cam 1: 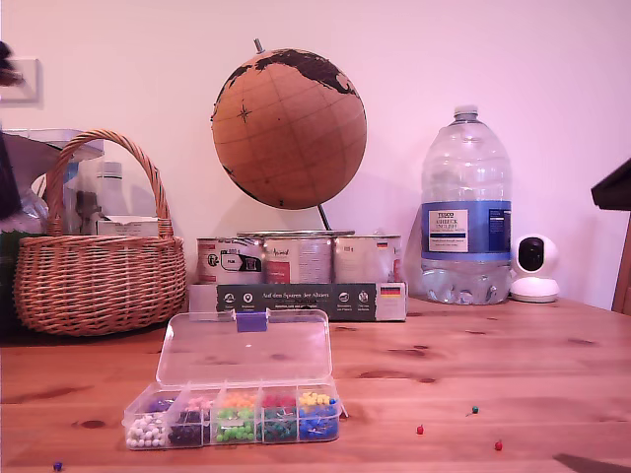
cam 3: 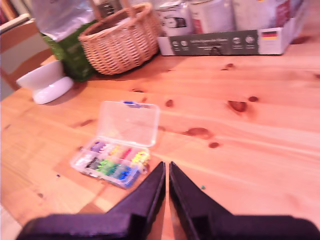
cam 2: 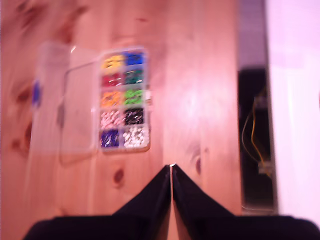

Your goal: Sort the loose pins on the table into their correct compartments

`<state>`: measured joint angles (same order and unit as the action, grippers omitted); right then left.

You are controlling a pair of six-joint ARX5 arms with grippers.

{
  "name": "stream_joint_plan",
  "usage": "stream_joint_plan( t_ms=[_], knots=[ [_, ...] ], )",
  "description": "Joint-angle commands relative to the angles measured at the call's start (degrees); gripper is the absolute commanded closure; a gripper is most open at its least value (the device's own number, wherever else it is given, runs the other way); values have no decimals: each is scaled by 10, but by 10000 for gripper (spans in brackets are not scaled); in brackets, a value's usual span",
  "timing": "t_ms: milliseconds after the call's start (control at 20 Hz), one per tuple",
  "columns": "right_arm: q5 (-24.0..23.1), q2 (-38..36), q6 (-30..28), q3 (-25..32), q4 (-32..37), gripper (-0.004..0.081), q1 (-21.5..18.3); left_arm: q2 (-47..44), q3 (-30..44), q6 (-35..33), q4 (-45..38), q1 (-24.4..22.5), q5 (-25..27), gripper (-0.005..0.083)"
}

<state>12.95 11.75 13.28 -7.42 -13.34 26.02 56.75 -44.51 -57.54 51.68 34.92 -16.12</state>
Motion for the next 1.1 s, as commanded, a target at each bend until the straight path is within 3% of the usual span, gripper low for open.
stream_joint_plan(
  t_ms=[0, 400, 600, 1050],
  knots=[
    [1, 3, -2, -5, 0, 782, 2, 43, 2, -35, -3, 20, 29, 792],
    [21, 4, -2, -5, -43, 782, 2, 173, 2, -157, -24, 43, 82, 775],
    [21, 4, -2, -5, -42, 782, 2, 212, 2, -191, -56, 41, 83, 662],
    [21, 4, -2, -5, -43, 782, 2, 273, 2, -246, -104, 30, 96, 662]
  ],
)
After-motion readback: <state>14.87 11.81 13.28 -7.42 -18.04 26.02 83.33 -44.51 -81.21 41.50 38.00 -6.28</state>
